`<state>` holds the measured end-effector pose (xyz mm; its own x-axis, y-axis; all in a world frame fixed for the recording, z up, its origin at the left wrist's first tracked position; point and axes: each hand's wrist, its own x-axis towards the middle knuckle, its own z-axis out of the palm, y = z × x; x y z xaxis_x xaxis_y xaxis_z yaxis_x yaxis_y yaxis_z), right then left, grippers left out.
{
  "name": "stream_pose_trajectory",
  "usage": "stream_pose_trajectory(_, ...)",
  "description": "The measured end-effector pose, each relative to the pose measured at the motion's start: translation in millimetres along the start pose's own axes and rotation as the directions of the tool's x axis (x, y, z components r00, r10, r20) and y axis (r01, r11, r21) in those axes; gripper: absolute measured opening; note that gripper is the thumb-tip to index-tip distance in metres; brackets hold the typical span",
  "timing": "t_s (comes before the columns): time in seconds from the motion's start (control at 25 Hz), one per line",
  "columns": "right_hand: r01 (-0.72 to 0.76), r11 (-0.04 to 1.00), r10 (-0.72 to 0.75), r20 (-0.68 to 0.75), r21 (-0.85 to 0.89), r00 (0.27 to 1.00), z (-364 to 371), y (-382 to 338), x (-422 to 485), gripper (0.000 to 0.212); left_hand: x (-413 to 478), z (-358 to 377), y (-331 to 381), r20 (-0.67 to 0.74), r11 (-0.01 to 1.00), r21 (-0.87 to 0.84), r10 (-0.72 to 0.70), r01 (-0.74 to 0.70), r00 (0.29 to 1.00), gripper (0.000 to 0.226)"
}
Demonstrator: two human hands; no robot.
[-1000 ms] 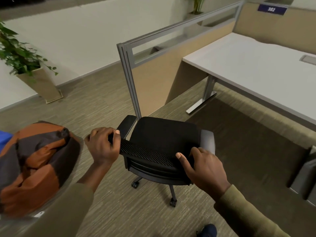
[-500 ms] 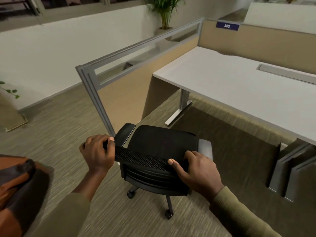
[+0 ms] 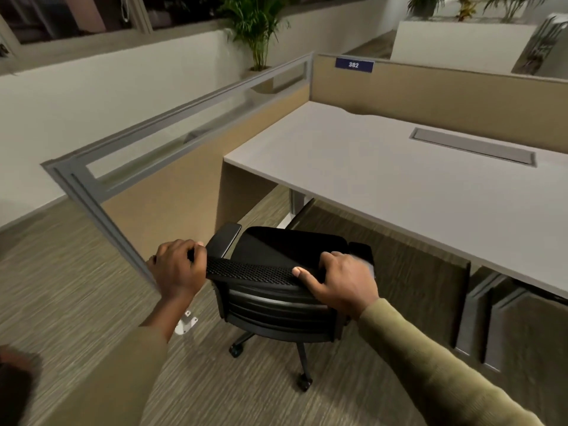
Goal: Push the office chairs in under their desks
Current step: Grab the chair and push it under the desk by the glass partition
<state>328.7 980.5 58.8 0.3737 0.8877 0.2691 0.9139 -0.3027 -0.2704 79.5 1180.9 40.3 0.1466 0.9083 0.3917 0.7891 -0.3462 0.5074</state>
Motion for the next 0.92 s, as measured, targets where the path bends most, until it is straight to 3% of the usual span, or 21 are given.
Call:
stream_pose_trajectory(0.52,-0.106,0.991,0.112,0.083,-0.077,0.99,-7,142,138,0.071,98,121,101,0.111,0.98,0.008,0.198,-0.2,0.974,0.034)
stream_pose_trajectory(0.92,-0.196,0.976,0.202,0.049,-0.096,0.978,14,166,194,0.066,175,181,122,0.143,0.966,-0.037,0.258,-0.255,0.956,0.037)
